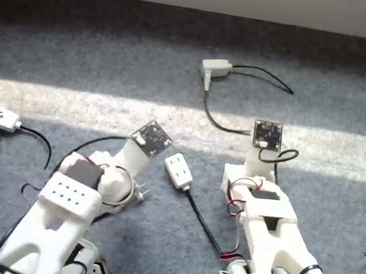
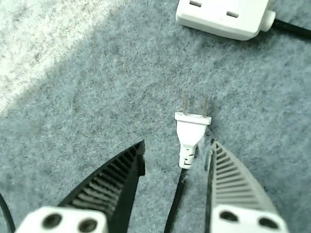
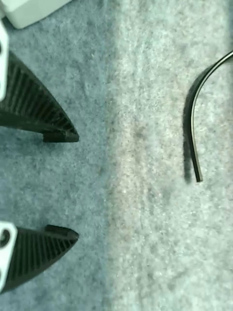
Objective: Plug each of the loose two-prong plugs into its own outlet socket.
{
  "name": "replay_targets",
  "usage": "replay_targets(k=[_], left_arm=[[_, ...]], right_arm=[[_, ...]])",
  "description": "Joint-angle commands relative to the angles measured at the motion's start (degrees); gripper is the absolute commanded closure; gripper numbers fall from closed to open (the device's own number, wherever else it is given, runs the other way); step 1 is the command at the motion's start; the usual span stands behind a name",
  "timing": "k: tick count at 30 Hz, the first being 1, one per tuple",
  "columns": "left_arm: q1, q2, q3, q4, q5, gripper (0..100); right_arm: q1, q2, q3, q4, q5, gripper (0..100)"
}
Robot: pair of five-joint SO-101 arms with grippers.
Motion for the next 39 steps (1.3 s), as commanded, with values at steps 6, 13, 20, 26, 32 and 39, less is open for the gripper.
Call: replay_targets(k=[6,13,20,26,32,39], left_arm=[[1.1,29.67,-15.6,1.23,0.53,79],[1.1,33.54,-17.63,-0.62,0.44,79],[6.2,33.98,-15.6,-2.37,0.62,79],[8.75,34.07,-14.81,-2.99,4.75,79],[8.66,34.07,-13.93,-2.9,4.75,80],[7.52,34.07,-13.58,-2.81,4.75,93]], right_arm=[[-0.57,-1.36,-1.36,-1.36,-0.26,72.0],[-0.57,-1.54,-1.36,-1.45,-0.26,72.0],[-0.57,-1.54,-1.36,-1.45,-0.26,72.0],[-0.57,-1.45,-1.36,-1.45,-0.26,72.0],[-0.57,-1.45,-1.36,-1.45,-0.26,72.0],[-0.57,-1.45,-1.36,-1.45,-0.26,72.0]])
